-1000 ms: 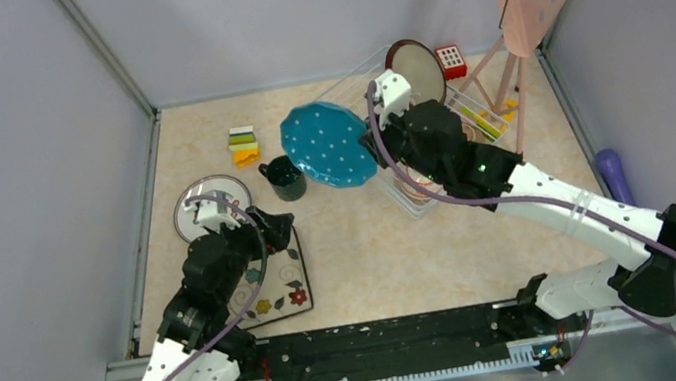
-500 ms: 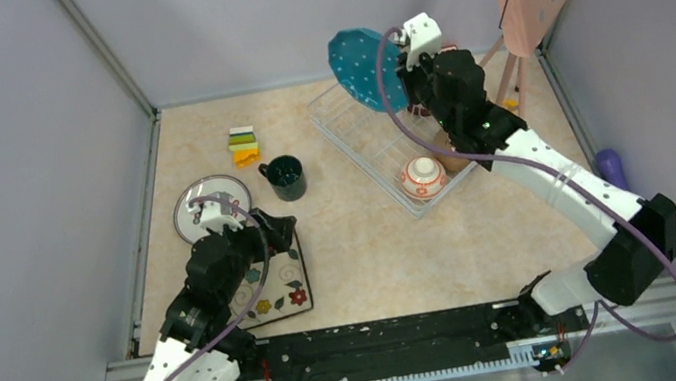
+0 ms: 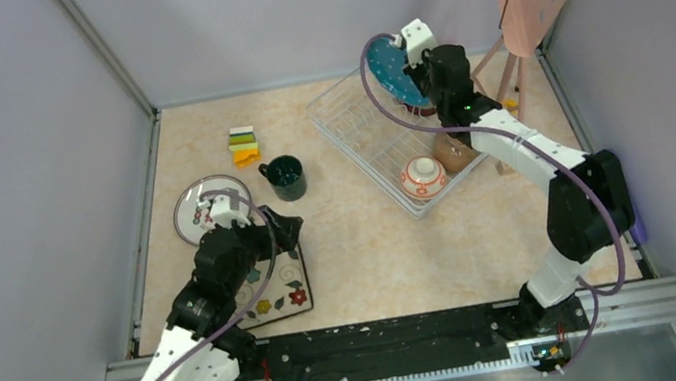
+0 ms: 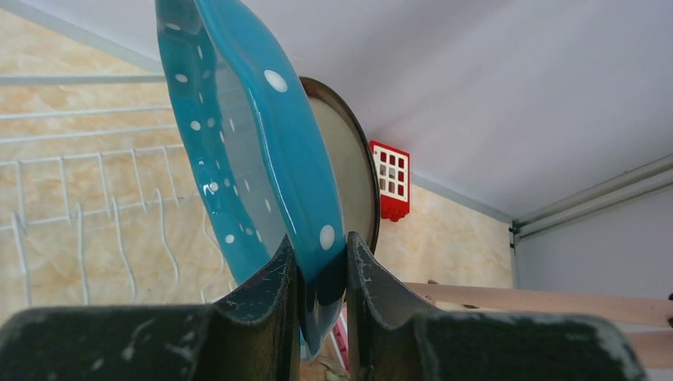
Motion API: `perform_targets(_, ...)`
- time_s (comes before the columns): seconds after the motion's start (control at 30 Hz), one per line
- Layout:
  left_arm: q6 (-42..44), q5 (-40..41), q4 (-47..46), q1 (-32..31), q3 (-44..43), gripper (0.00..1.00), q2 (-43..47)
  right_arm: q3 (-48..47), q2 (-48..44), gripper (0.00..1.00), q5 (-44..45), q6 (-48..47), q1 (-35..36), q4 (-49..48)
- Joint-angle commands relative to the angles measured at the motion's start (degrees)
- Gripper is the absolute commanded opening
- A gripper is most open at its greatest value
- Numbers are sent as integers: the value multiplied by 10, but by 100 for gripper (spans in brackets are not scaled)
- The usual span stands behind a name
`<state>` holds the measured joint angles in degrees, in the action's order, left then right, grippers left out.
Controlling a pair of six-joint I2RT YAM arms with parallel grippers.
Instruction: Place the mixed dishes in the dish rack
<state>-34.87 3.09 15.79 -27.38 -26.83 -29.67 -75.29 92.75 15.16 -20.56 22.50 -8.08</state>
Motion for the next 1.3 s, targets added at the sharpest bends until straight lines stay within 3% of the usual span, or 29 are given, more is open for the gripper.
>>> perform_targets(0.0, -6, -9, -47, 0, 5, 91, -13, -45, 2, 0, -1, -30, -4, -157)
perform_targets(0.63, -6, -14, -68, 0, -1, 91, -49, -88, 32, 0, 39, -27, -12, -159)
perform_targets(1.27, -4, -14, -69, 0, 0, 91, -57, -18, 64, 0, 58, -44, -22, -212)
